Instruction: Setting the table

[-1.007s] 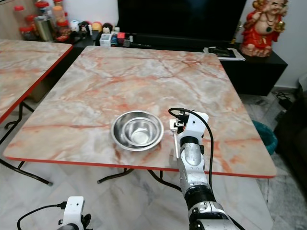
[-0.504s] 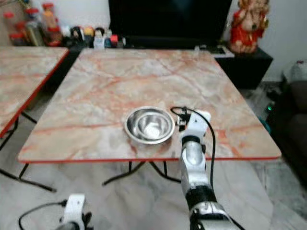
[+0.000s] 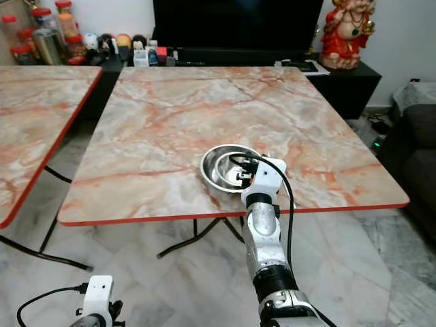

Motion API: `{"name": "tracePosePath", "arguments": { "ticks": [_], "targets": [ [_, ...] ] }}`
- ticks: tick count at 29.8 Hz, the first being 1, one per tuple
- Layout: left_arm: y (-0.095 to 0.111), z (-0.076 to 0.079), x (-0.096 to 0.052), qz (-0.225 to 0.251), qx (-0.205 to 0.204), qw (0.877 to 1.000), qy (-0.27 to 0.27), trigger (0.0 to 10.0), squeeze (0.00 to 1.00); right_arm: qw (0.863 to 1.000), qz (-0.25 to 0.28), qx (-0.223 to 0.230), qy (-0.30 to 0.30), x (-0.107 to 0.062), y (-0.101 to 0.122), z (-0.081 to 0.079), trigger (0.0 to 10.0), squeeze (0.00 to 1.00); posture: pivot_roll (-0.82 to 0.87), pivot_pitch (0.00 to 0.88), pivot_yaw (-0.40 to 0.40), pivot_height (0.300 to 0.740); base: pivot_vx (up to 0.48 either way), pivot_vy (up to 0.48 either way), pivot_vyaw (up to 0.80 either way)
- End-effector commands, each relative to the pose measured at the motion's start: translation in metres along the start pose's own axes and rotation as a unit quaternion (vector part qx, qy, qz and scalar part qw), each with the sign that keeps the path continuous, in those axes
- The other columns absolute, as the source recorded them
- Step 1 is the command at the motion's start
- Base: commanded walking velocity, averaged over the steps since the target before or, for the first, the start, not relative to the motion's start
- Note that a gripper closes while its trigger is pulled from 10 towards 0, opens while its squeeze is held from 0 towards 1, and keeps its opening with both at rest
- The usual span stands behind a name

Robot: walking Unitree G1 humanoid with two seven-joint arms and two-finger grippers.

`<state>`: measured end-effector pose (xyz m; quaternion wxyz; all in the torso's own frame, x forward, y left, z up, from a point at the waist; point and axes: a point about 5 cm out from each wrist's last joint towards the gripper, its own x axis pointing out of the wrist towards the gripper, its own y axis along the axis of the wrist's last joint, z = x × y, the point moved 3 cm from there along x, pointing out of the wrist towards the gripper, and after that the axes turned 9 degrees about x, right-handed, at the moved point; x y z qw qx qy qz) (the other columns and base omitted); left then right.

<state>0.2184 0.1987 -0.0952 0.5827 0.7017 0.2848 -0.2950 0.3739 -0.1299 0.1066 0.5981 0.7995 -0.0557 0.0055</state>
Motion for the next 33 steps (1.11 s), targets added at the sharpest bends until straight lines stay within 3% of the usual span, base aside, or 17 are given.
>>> {"name": "tracePosePath", "arguments": {
  "ticks": [1, 23, 33],
  "targets": [
    [-0.002, 0.003, 0.0, -0.007, -0.005, 1.0, -0.002, 10.0, 0.0, 1.0, 0.009, 0.002, -0.008, 0.003, 0.007, 0.005, 10.0, 0.0, 0.04, 0.0, -0.022, 0.74, 0.0, 0.244, 0.0],
    [-0.003, 0.004, 0.0, -0.008, -0.001, 1.0, -0.003, 10.0, 0.0, 1.0, 0.0, 0.004, 0.01, 0.0, 0.002, -0.005, 10.0, 0.0, 0.04, 0.0, -0.023, 0.74, 0.0, 0.315, 0.0],
    [-0.001, 0.002, 0.0, -0.007, -0.003, 1.0, 0.0, 10.0, 0.0, 1.0, -0.01, 0.007, 0.014, -0.001, -0.002, -0.008, 10.0, 0.0, 0.04, 0.0, -0.021, 0.74, 0.0, 0.48, 0.0]
  ]
}}
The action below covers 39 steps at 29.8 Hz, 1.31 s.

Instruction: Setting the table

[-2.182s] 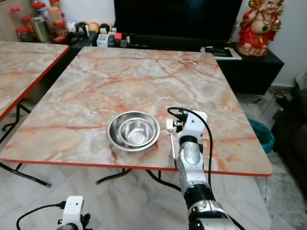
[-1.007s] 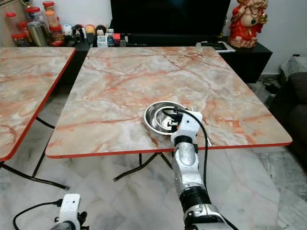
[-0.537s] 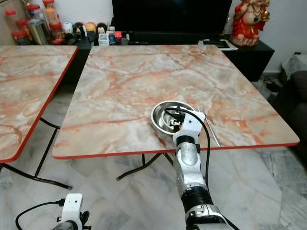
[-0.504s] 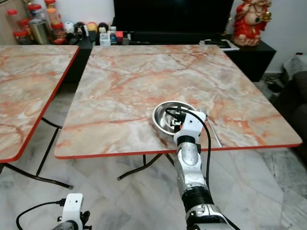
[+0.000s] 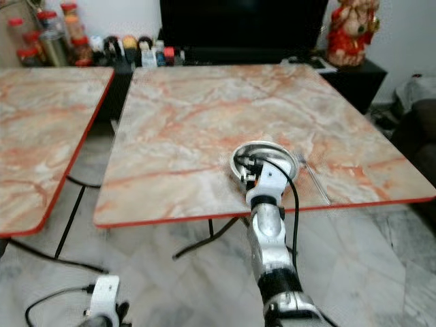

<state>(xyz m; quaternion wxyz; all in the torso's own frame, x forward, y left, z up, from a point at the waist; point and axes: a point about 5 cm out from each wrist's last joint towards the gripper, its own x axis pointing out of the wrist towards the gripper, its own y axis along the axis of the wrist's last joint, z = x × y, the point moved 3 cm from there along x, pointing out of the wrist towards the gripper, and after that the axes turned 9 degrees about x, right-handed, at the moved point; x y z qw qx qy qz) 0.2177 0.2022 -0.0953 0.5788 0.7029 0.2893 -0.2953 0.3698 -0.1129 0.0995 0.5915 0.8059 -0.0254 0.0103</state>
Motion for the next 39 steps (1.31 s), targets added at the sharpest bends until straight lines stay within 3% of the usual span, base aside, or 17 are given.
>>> {"name": "tracePosePath", "arguments": {
  "ticks": [1, 39],
  "targets": [
    [-0.0002, 0.0056, 0.0004, -0.003, -0.006, 1.0, -0.004, 10.0, 0.0, 1.0, 0.012, -0.002, -0.006, 0.0044, 0.0095, 0.0063, 10.0, 0.0, 0.04, 0.0, -0.021, 0.74, 0.0, 0.48, 0.0],
    [0.0012, 0.0041, 0.0008, -0.002, -0.009, 1.0, 0.0, 10.0, 0.0, 1.0, -0.011, -0.006, 0.016, 0.0044, 0.0017, -0.0004, 10.0, 0.0, 0.05, 0.0, -0.024, 0.74, 0.0, 0.48, 0.0]
  ]
}}
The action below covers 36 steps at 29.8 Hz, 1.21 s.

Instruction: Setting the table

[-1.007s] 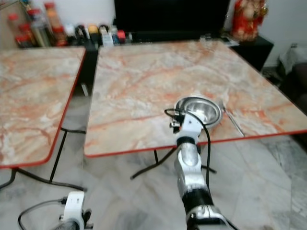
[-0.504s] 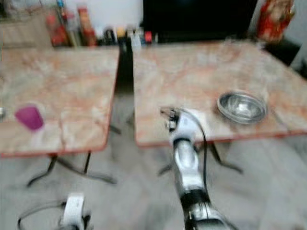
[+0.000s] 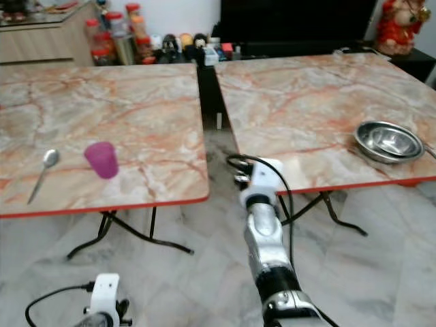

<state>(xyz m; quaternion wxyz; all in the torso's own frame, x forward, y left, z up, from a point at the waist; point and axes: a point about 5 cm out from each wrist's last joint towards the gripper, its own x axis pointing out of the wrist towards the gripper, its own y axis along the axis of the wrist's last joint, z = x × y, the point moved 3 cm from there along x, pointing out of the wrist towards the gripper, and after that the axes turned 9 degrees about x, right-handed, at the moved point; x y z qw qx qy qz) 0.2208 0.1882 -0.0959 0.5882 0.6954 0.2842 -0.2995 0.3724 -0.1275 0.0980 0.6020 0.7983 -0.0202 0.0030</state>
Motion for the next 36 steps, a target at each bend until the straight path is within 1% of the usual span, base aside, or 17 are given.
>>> {"name": "tracePosePath", "arguments": {
  "ticks": [1, 9, 16, 20, 23, 27, 29, 30, 31, 33, 34, 35, 36],
  "targets": [
    [-0.003, -0.009, -0.001, -0.003, -0.001, 1.0, 0.011, 10.0, 0.0, 1.0, -0.004, 0.006, 0.018, 0.001, -0.002, -0.014, 10.0, 0.0, 0.05, 0.0, -0.024, 0.74, 0.0, 0.48, 0.0],
    [-0.004, -0.009, -0.001, -0.005, -0.001, 1.0, 0.011, 10.0, 0.0, 1.0, -0.015, -0.006, 0.015, -0.003, -0.008, -0.005, 10.0, 0.0, 0.05, 0.0, -0.028, 0.74, 0.0, 0.48, 0.0],
    [-0.004, -0.009, -0.001, -0.004, -0.001, 1.0, 0.011, 10.0, 0.0, 1.0, -0.02, -0.012, 0.021, -0.005, -0.012, -0.006, 10.0, 0.0, 0.06, 0.0, -0.033, 0.74, 0.0, 0.48, 0.0],
    [-0.004, -0.009, -0.001, -0.003, 0.002, 1.0, 0.009, 10.0, 0.0, 0.999, -0.03, -0.018, 0.017, -0.008, -0.018, 0.001, 10.0, 0.0, 0.06, 0.0, -0.029, 0.74, 0.0, 0.48, 0.0],
    [-0.004, -0.009, -0.001, -0.004, 0.002, 1.0, 0.009, 10.0, 0.0, 0.999, -0.03, -0.019, 0.016, -0.009, -0.018, 0.003, 10.0, 0.0, 0.06, 0.0, -0.029, 0.74, 0.0, 0.48, 0.0],
    [-0.004, -0.009, -0.001, -0.004, 0.004, 1.0, 0.009, 10.0, 0.0, 0.999, -0.034, -0.039, 0.018, -0.013, -0.023, 0.009, 10.0, 0.0, 0.06, 0.0, -0.032, 0.74, 0.0, 0.48, 0.0],
    [-0.003, -0.01, -0.001, -0.002, 0.003, 1.0, 0.01, 10.0, 0.0, 0.998, -0.038, -0.045, 0.015, -0.018, -0.028, 0.015, 10.0, 0.0, 0.06, 0.0, -0.033, 0.74, 0.0, 0.48, 0.0],
    [-0.003, -0.01, -0.001, -0.001, 0.002, 1.0, 0.011, 10.0, 0.0, 0.998, -0.047, -0.05, 0.009, -0.022, -0.033, 0.021, 10.0, 0.0, 0.06, 0.0, -0.033, 0.74, 0.0, 0.247, 0.0],
    [-0.002, -0.011, -0.001, 0.0, 0.003, 1.0, 0.013, 10.0, 0.0, 0.996, -0.063, -0.057, -0.003, -0.029, -0.042, 0.032, 10.0, 0.0, 0.06, 0.0, -0.033, 0.74, 0.0, 0.0, 0.0],
    [-0.002, -0.011, -0.001, 0.0, 0.004, 1.0, 0.014, 10.0, 0.0, 0.996, -0.073, -0.057, -0.01, -0.033, -0.047, 0.038, 10.0, 0.0, 0.06, 0.0, -0.032, 0.74, 0.0, 0.0, 0.0],
    [-0.002, -0.011, -0.001, 0.0, 0.004, 1.0, 0.014, 10.0, 0.0, 0.994, -0.085, -0.062, -0.016, -0.037, -0.052, 0.043, 10.0, 0.0, 0.05, 0.0, -0.03, 0.74, 0.0, 0.0, 0.0],
    [-0.002, -0.011, -0.001, 0.0, 0.004, 1.0, 0.014, 10.0, 0.0, 0.994, -0.085, -0.062, -0.016, -0.037, -0.052, 0.043, 10.0, 0.0, 0.05, 0.0, -0.03, 0.74, 0.0, 0.0, 0.0],
    [-0.002, -0.012, -0.001, -0.001, 0.005, 1.0, 0.015, 10.0, 0.0, 0.991, -0.109, -0.068, -0.029, -0.045, -0.063, 0.054, 10.0, 0.0, 0.05, 0.0, -0.029, 0.74, 0.0, 0.0, 0.0]
  ]
}}
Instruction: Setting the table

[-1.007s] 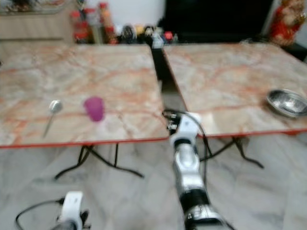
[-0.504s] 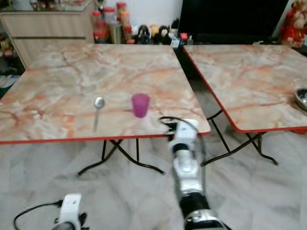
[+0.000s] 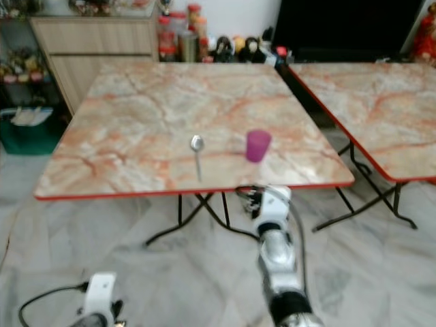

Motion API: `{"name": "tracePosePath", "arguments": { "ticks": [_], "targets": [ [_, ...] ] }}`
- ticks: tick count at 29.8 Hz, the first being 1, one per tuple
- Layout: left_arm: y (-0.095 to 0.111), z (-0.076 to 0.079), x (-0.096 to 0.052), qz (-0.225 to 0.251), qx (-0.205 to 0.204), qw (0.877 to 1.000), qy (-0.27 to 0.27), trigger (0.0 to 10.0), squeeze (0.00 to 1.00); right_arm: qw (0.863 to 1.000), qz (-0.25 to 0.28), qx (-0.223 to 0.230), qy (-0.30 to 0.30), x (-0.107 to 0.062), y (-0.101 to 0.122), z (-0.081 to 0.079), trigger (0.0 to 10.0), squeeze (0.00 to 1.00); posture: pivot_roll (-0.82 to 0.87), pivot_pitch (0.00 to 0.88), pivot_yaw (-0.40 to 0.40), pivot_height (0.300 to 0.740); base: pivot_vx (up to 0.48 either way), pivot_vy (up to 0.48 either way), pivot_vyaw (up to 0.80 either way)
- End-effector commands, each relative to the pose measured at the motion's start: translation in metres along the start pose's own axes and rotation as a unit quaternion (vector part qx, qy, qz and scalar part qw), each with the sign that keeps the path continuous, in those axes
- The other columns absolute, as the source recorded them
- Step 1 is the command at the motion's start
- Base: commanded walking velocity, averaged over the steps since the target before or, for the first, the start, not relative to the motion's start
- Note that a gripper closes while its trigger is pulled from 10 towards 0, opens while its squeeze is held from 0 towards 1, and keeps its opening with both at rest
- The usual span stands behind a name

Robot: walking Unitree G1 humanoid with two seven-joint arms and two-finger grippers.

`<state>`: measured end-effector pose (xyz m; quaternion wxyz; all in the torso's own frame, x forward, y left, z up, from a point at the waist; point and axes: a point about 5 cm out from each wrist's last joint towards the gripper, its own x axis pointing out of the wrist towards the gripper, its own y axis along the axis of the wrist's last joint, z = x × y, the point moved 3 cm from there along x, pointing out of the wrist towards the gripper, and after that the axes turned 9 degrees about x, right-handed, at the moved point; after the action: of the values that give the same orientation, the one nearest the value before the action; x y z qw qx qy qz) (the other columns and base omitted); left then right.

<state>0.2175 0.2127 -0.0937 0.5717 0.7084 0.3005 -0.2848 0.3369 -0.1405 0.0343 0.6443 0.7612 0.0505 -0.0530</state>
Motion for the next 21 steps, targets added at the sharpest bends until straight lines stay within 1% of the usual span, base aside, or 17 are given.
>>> {"name": "tracePosePath", "arguments": {
  "ticks": [1, 3, 6, 9, 11, 15, 18, 19, 20, 21],
  "targets": [
    [0.002, 0.012, 0.001, 0.003, -0.005, 1.0, -0.013, 10.0, 0.0, 0.999, -0.036, -0.014, -0.035, -0.011, -0.019, 0.028, 10.0, 0.0, 0.05, 0.0, -0.028, 0.74, 0.0, 0.0, 0.0],
    [0.002, 0.012, 0.001, 0.003, -0.003, 1.0, -0.012, 10.0, 0.0, 0.996, -0.065, -0.016, -0.055, -0.019, -0.033, 0.041, 10.0, 0.0, 0.06, 0.0, -0.027, 0.74, 0.0, 0.0, 0.0],
    [0.002, 0.012, 0.001, 0.003, -0.002, 1.0, -0.011, 10.0, 0.0, 0.995, -0.071, -0.016, -0.06, -0.021, -0.037, 0.044, 10.0, 0.0, 0.06, 0.0, -0.026, 0.74, 0.0, 0.0, 0.0],
    [0.003, 0.01, 0.001, 0.005, -0.003, 1.0, -0.007, 10.0, 0.0, 0.99, -0.11, -0.008, -0.091, -0.034, -0.055, 0.059, 10.0, 0.0, 0.06, 0.0, -0.023, 0.74, 0.0, 0.0, 0.0],
    [0.004, 0.008, 0.001, 0.008, -0.004, 1.0, -0.005, 10.0, 0.0, 0.985, -0.137, -0.008, -0.104, -0.042, -0.066, 0.067, 10.0, 0.0, 0.06, 0.0, -0.022, 0.74, 0.0, 0.0, 0.0],
    [0.004, 0.008, 0.001, 0.008, -0.006, 1.0, -0.006, 10.0, 0.0, 0.975, -0.181, 0.012, -0.128, -0.057, -0.085, 0.076, 10.0, 0.0, 0.06, 0.0, -0.02, 0.74, 0.0, 0.0, 0.0],
    [0.005, 0.008, 0.001, 0.008, -0.007, 1.0, -0.007, 10.0, 0.0, 0.969, -0.201, 0.022, -0.142, -0.064, -0.094, 0.081, 10.0, 0.0, 0.06, 0.0, -0.02, 0.74, 0.0, 0.0, 0.0],
    [0.005, 0.008, 0.001, 0.006, -0.005, 1.0, -0.006, 10.0, 0.0, 0.964, -0.221, 0.019, -0.149, -0.071, -0.102, 0.084, 10.0, 0.0, 0.07, 0.0, -0.019, 0.74, 0.0, 0.0, 0.0],
    [0.005, 0.008, 0.001, 0.006, -0.005, 1.0, -0.006, 10.0, 0.0, 0.964, -0.221, 0.019, -0.149, -0.071, -0.102, 0.084, 10.0, 0.0, 0.07, 0.0, -0.019, 0.74, 0.0, 0.0, 0.0],
    [0.006, 0.007, 0.001, 0.006, -0.003, 1.0, -0.004, 10.0, 0.0, 0.962, -0.229, 0.02, -0.147, -0.076, -0.106, 0.084, 10.0, 0.0, 0.06, 0.0, -0.018, 0.74, 0.0, 0.0, 0.56]
  ]
}}
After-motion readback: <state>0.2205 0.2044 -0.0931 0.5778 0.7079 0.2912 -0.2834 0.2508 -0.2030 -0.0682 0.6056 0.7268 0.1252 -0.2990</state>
